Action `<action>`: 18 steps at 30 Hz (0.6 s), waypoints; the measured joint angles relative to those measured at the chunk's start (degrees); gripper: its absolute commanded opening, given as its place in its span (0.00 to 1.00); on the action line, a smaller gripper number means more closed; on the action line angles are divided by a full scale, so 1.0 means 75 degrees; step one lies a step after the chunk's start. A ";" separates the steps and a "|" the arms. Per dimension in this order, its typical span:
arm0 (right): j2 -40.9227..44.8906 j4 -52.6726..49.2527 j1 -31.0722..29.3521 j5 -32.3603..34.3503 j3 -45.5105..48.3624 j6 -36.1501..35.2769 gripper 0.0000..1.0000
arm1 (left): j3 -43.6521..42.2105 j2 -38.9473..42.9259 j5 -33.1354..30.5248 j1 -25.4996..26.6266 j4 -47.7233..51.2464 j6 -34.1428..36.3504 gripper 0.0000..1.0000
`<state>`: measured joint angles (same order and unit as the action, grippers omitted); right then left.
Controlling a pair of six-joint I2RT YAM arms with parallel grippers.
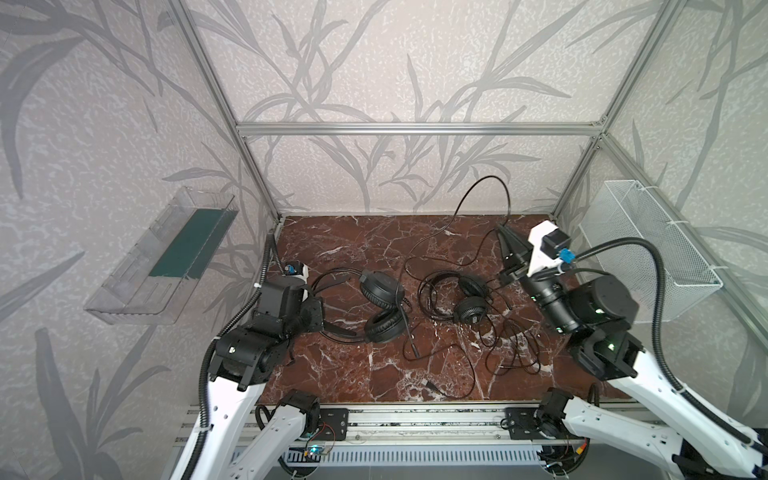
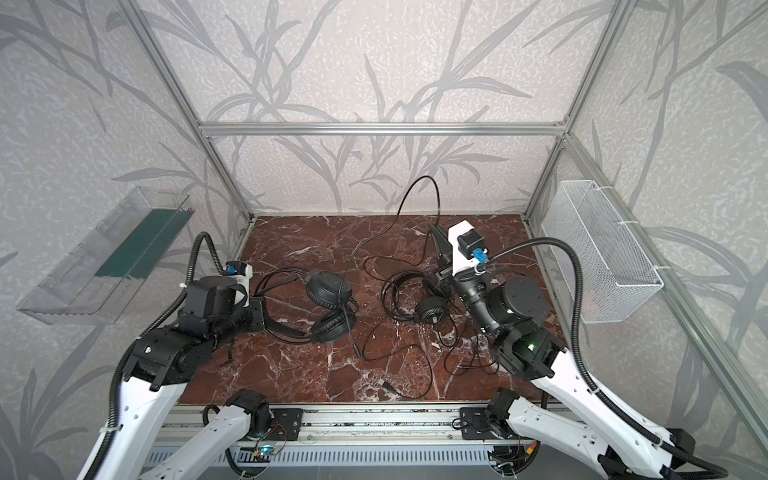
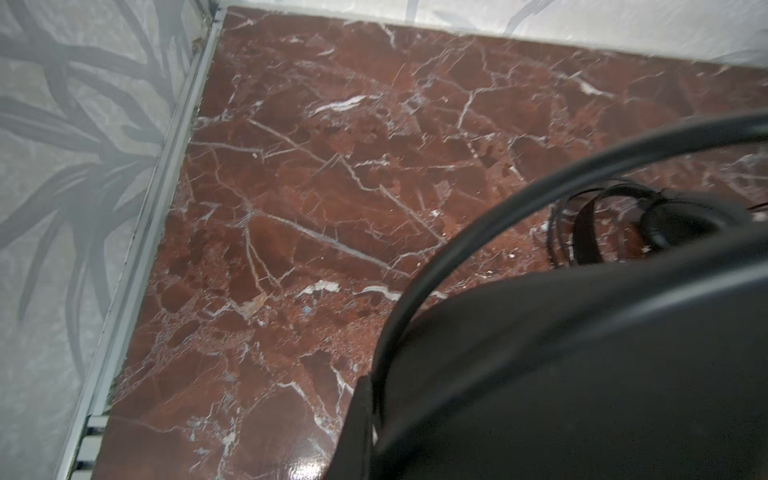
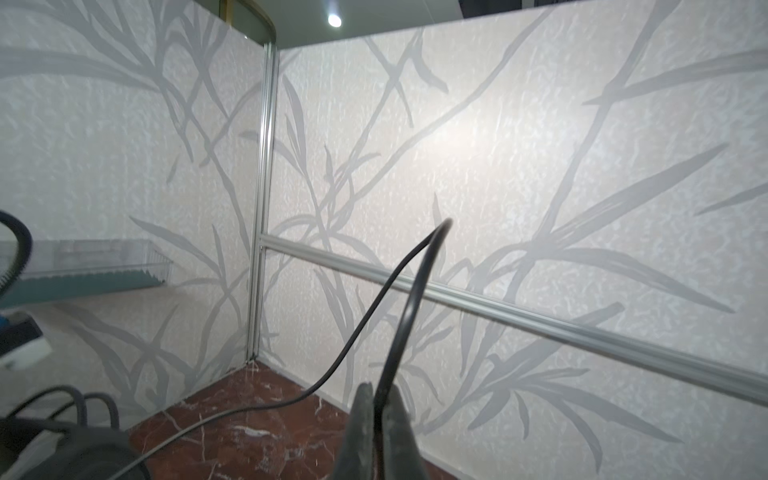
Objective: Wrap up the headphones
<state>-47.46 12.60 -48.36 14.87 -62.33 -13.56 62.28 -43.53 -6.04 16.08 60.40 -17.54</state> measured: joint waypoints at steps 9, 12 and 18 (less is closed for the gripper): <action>-0.0192 -0.0475 -0.0003 -0.1961 -0.1553 0.0096 0.00 | -0.0085 -0.0431 -0.0204 0.0015 -0.0076 0.0009 0.00; -0.0571 -0.0769 -0.0041 -0.2486 -0.2092 0.0050 0.00 | -0.0087 -0.0568 -0.0114 0.0070 -0.0087 0.0012 0.00; -0.1795 -0.1673 -0.0058 -0.3031 -0.3751 -0.0306 0.00 | -0.0085 -0.0787 0.0391 0.0245 -0.0134 0.0122 0.00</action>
<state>-60.93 0.05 -48.80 -7.86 -90.45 -15.86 61.65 -49.43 -3.11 17.91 59.40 -16.62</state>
